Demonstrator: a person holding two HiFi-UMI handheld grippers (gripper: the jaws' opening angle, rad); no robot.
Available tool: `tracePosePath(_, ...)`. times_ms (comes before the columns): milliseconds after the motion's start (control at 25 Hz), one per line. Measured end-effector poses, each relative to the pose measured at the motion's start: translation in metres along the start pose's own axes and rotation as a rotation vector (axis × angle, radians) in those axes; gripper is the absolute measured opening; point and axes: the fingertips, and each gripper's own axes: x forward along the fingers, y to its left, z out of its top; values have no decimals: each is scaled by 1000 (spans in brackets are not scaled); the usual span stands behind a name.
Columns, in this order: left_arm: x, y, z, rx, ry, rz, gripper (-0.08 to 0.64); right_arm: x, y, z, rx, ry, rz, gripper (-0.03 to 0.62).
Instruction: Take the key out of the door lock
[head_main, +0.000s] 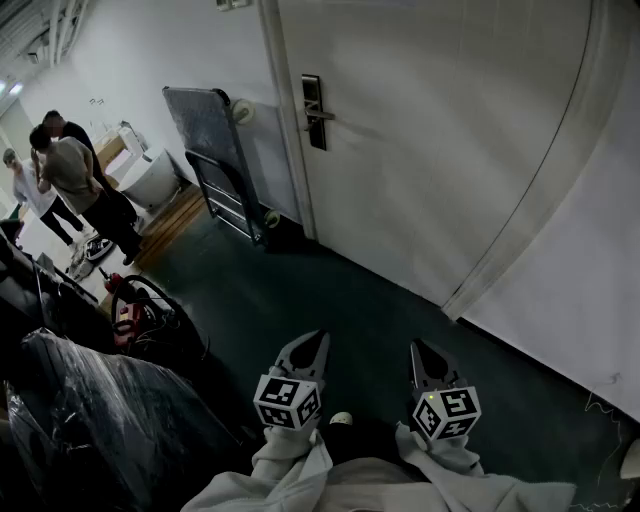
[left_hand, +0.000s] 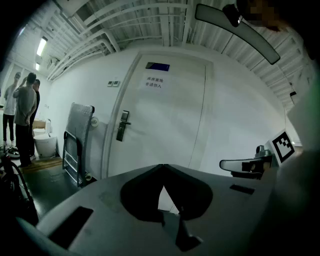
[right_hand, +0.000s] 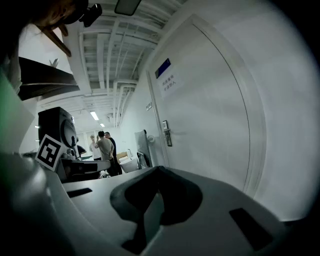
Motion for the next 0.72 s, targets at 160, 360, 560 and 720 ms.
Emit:
tracePosePath(160,1,3,0,5,5,-13,14,5,2,-2,17,1,-3,51)
tracePosePath(360,4,4,-1,4,7,-24,14,11,4,-3,31,4,-4,52)
tracePosePath(560,3,8,1,4,1,-31,14,17,12,-2,27,3,3,52)
tracePosePath(720,1,15,4,9,-9,-38,14,24,20,-3,23,1,5,52)
